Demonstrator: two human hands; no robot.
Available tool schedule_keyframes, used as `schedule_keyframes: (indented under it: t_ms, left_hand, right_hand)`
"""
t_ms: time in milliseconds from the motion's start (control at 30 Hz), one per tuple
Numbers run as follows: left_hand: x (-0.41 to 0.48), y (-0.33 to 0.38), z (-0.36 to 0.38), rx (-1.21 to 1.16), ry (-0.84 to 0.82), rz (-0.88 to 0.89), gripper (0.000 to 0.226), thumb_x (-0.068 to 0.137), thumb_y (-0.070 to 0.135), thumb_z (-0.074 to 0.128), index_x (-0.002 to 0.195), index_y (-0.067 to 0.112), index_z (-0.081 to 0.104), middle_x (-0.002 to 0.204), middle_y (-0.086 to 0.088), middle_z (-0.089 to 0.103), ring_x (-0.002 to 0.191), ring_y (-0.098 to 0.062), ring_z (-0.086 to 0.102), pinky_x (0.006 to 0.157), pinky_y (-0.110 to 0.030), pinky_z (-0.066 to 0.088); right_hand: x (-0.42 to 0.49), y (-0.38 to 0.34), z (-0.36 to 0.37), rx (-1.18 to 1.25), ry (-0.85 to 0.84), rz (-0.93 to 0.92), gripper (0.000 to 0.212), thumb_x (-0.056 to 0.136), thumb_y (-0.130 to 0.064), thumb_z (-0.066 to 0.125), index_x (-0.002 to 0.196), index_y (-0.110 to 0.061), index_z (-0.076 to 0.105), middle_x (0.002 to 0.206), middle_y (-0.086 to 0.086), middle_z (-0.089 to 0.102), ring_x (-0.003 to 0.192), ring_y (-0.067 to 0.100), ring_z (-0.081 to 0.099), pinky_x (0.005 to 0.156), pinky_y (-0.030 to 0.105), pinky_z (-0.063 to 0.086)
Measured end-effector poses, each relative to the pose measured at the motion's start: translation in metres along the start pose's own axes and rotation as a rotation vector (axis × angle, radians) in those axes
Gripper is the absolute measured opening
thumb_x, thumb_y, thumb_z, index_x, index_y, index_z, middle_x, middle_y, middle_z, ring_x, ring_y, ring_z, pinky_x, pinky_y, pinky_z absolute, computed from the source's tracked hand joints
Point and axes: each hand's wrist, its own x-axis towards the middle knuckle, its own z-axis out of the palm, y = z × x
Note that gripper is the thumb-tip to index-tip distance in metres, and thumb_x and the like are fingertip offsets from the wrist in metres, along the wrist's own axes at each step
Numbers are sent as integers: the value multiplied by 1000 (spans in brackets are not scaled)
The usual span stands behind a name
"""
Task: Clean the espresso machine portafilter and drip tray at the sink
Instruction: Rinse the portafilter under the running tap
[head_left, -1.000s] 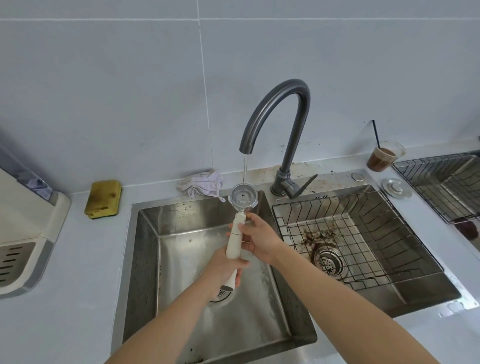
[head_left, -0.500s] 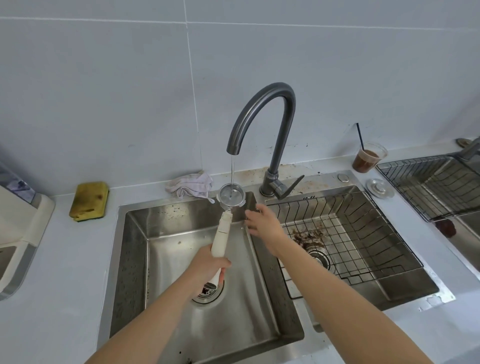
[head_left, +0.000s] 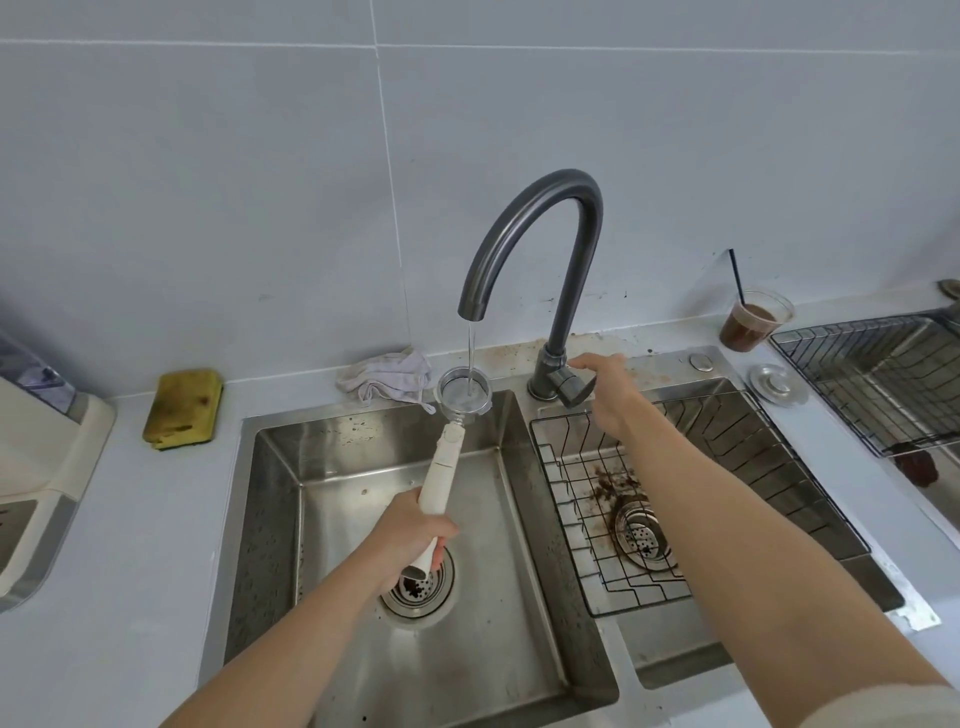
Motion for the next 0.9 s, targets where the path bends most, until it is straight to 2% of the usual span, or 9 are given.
schedule_keyframes:
  t_ms: [167,233,267,300,367,433,533,733,900]
  left_hand:
    - [2,-1,-3,22,2,4,21,74,-8,59,71,7,46,46,-3,47,36,-17,42,45,-23,39]
    - [1,-1,-4,33,6,-5,20,74,-6,60,72,8,46,47,-4,48,36,-17,42,45,-23,39]
    - [0,-1,-5,44,9,-8,20,74,-6,60,72,8,46,46,-5,48,36,-17,42,45,-23,39]
    - [-1,-1,-5,56,11,-11,19,73,-6,60,72,8,46,46,-5,47,36,-17,42,45,-23,39]
    - [-3,-1,-6,63,16,-12,19,72,-6,59,71,7,46,47,-6,47,37,-18,42,46,-24,40]
    - [-4,-1,-7,53,21,-11,19,73,-7,58,71,7,46,47,-6,47,38,-19,42,46,-24,39]
    - [-7,-1,-9,56,26,-4,20,73,-8,58,69,7,46,45,-5,47,36,-18,41,45,-24,39]
    - [-12,0,-12,93,35,16,20,75,-8,59,70,7,46,47,-6,47,30,-15,41,40,-21,37]
    - [-17,-5,-18,241,101,65,18,73,-6,61,89,4,58,58,-3,53,43,-11,49,51,-24,39]
  right_hand:
    - [4,-5,-1,-5,-7,23,80,85,-6,53,146,-13,3,149,15,17,133,30,30,110,43,28]
    - [3,-10,-3,37,-86,51,62,88,-4,48,139,-20,16,129,13,35,96,20,60,81,20,46]
    - [1,-13,-4,32,-119,67,47,89,-4,47,124,-23,22,120,13,41,79,17,62,63,14,49]
    - [0,-15,-7,19,-129,76,42,89,-5,47,121,-20,25,118,14,45,82,16,63,58,11,50]
    - [2,-14,-12,-72,-130,77,61,88,-13,52,140,-15,21,143,15,33,126,23,43,100,24,42]
    - [2,-9,-12,-170,-90,57,82,88,-22,57,148,-15,3,156,12,10,143,27,15,116,45,19]
    - [-14,4,5,-241,-35,14,89,85,-31,63,148,-9,5,151,13,25,137,29,28,112,45,27]
    - [-75,63,61,-223,-261,94,64,85,-31,64,138,-10,34,125,8,54,108,24,57,91,36,45]
    - [-101,90,96,-69,-294,81,13,86,-20,63,95,-17,54,93,5,61,76,15,60,73,31,51]
